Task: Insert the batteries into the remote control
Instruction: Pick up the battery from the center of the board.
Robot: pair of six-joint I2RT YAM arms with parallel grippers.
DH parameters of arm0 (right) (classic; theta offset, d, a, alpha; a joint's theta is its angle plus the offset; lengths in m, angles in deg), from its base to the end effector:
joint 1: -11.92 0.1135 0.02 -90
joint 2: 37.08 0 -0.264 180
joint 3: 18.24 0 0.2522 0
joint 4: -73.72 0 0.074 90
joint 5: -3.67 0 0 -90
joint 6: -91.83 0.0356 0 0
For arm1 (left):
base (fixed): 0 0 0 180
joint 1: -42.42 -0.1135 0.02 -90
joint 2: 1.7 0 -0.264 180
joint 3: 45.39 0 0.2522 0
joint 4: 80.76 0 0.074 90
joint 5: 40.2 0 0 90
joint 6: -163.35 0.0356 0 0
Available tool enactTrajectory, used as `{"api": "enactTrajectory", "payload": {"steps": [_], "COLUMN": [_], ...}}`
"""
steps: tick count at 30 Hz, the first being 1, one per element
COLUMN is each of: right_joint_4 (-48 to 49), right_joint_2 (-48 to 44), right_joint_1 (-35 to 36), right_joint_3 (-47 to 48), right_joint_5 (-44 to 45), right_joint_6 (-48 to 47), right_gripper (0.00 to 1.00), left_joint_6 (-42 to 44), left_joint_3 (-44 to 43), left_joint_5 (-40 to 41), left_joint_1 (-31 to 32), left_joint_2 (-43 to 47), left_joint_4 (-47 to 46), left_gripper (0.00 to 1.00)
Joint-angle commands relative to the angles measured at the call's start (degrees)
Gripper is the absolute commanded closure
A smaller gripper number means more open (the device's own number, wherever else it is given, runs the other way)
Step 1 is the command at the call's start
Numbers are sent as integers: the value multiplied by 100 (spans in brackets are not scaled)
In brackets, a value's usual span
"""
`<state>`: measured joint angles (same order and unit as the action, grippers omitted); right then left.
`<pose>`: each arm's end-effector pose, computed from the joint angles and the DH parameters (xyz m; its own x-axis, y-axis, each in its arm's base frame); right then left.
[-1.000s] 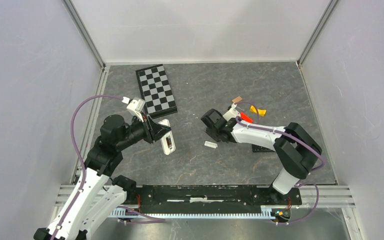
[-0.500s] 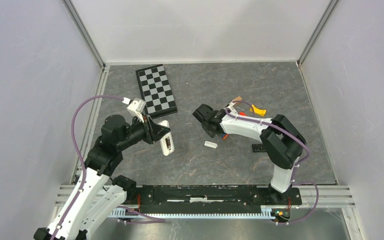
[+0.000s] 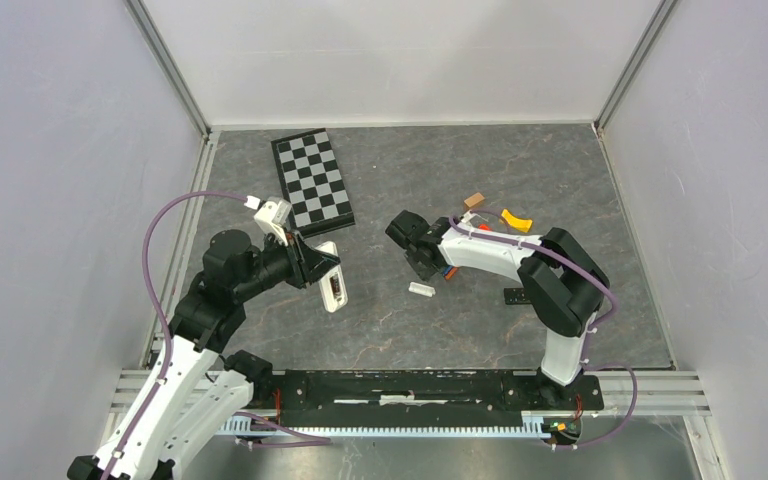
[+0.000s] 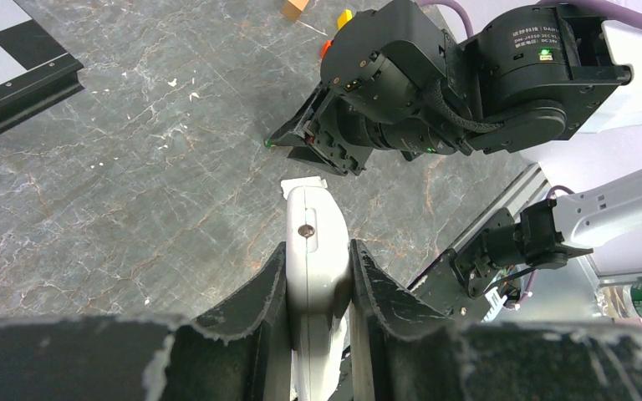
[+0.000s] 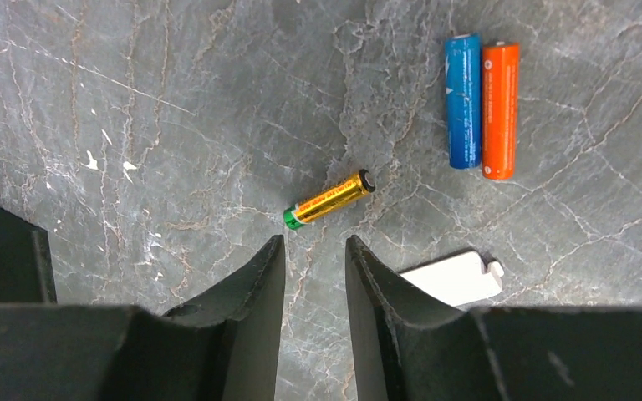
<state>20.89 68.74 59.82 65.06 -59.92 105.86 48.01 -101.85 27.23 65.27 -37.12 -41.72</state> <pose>0.2476 0.2504 0.1685 -0.4143 0.8376 -0.3562 0.7721 0.5306 0.3497 0.1254 -0.0677 0.3240 -0.5548 -0.1951 -0.8088 0.5062 0.6923 -0.5142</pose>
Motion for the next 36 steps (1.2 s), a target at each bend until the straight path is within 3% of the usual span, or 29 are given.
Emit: {"api": "enactTrajectory", "payload": {"steps": [1,19,27,36], "right_joint_4": [-289,-928,-750,-637], "right_joint_2": [8,527,580,449], "right_joint_1": [2,-368,-409,-422], "right_joint_3": [229,603,538,328], "right_joint_5": [-128,-30,-77,29], "right_joint_6": [377,594,155,-63], "right_gripper": [63,66,83,86], "left_joint_6": [267,311,293,294], "left_joint_3": [-105,-187,-173,-173], "left_joint_5": [54,183,183,165], "left_joint_1": [-22,-20,-19,-23], "left_joint_2": [46,69,62,69], "left_joint_4": [-76,-40,-40,-41], "left_gripper": [98,98,98,98]}}
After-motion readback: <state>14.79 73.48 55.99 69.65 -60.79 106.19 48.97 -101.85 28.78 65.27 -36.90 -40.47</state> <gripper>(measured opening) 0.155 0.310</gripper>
